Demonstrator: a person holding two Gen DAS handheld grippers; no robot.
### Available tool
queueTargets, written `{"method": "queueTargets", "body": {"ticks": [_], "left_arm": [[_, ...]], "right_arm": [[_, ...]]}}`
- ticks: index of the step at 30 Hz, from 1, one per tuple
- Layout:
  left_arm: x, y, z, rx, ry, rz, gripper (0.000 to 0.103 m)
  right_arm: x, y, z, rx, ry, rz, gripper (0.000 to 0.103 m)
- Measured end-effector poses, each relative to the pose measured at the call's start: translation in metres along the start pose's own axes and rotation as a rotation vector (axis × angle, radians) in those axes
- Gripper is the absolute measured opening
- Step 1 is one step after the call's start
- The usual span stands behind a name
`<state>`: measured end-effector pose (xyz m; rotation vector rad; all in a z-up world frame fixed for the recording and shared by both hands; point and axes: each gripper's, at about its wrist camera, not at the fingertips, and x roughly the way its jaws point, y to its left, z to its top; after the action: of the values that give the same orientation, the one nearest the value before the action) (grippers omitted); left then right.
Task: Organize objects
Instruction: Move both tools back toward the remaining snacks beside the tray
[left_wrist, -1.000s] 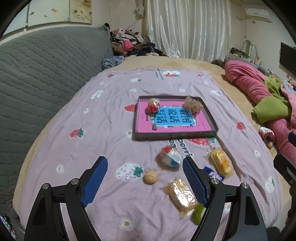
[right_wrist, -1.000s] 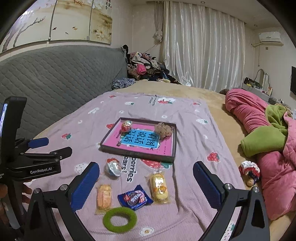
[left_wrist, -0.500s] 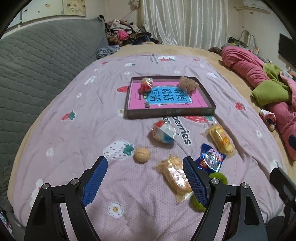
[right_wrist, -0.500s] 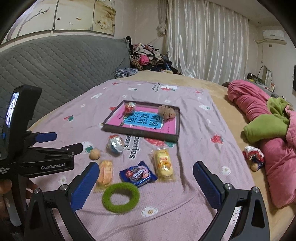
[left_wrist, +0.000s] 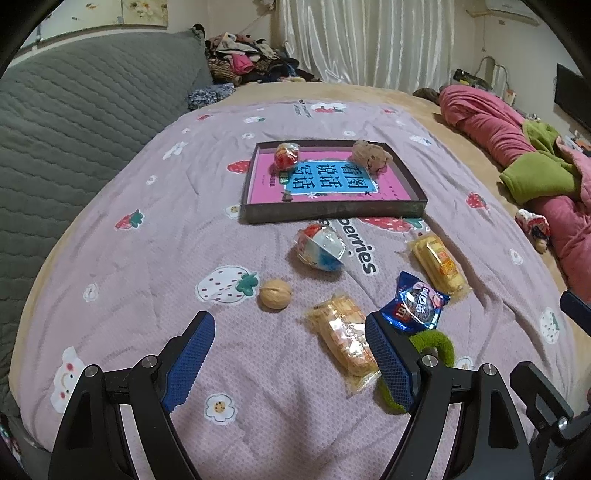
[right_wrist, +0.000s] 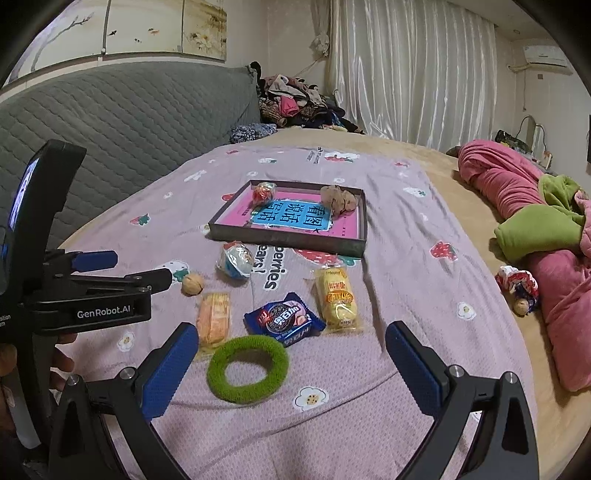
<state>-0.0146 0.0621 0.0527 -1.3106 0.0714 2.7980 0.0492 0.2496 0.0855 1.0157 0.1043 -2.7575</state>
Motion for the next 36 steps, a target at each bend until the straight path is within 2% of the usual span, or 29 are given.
{"method": "queueTargets", "body": {"ticks": [36], "left_arm": [[0.035,-0.011,-0.027,0.009,0.087,-0.029,0.084]], "right_arm": [[0.032,0.004,-0.034,-0.012,0.088,0.004,0.102]]}}
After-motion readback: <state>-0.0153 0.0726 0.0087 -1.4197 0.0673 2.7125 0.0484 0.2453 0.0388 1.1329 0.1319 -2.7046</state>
